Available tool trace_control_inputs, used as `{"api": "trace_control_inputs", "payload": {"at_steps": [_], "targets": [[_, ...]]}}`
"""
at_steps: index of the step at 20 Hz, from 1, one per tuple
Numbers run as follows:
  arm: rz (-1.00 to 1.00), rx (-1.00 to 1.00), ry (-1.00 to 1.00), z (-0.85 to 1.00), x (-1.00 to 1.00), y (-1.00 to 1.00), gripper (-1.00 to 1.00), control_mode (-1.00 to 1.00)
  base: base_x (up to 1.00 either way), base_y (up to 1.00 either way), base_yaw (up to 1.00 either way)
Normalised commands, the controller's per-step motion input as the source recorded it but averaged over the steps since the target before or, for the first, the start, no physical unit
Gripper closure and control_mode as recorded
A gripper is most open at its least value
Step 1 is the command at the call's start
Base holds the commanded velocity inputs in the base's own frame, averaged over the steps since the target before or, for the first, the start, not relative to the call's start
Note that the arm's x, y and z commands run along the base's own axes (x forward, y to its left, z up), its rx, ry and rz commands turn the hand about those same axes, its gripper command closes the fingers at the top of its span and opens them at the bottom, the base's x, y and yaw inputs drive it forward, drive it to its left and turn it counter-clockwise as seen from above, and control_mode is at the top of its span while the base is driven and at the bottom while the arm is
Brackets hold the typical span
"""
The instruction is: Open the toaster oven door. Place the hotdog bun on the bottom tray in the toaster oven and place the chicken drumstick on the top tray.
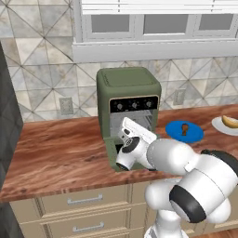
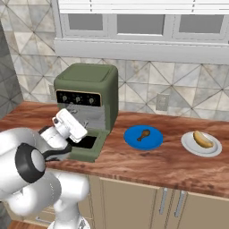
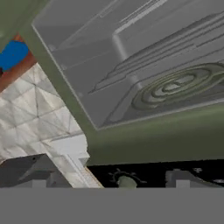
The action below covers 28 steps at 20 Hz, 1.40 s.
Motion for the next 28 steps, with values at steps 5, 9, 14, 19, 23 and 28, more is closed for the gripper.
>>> {"api": "trace_control_inputs", "payload": {"at_steps": [5,9,14,19,23,28], "targets": [[0.03,-0.40,0.13,-0.24,0.27,0.33,-1.00,-1.00,0.00,0.00,0.00],[0.00,-0.03,0.10,-0.07,0.31,0.25,-1.00,-1.00,0.00,0.00,0.00],[0.00,0.05,0.13,0.14,0.12,0.11,-1.00,-1.00,0.00,0.00,0.00],[0.00,0.19,0.14,0.00,0.38,0.03,-1.00,-1.00,0.00,0.00,0.00],[0.01,0.20,0.02,-0.11,0.36,0.02,-1.00,-1.00,0.00,0.00,0.00],[0.00,0.05,0.02,-0.54,0.55,0.06,-1.00,-1.00,0.00,0.00,0.00]]}}
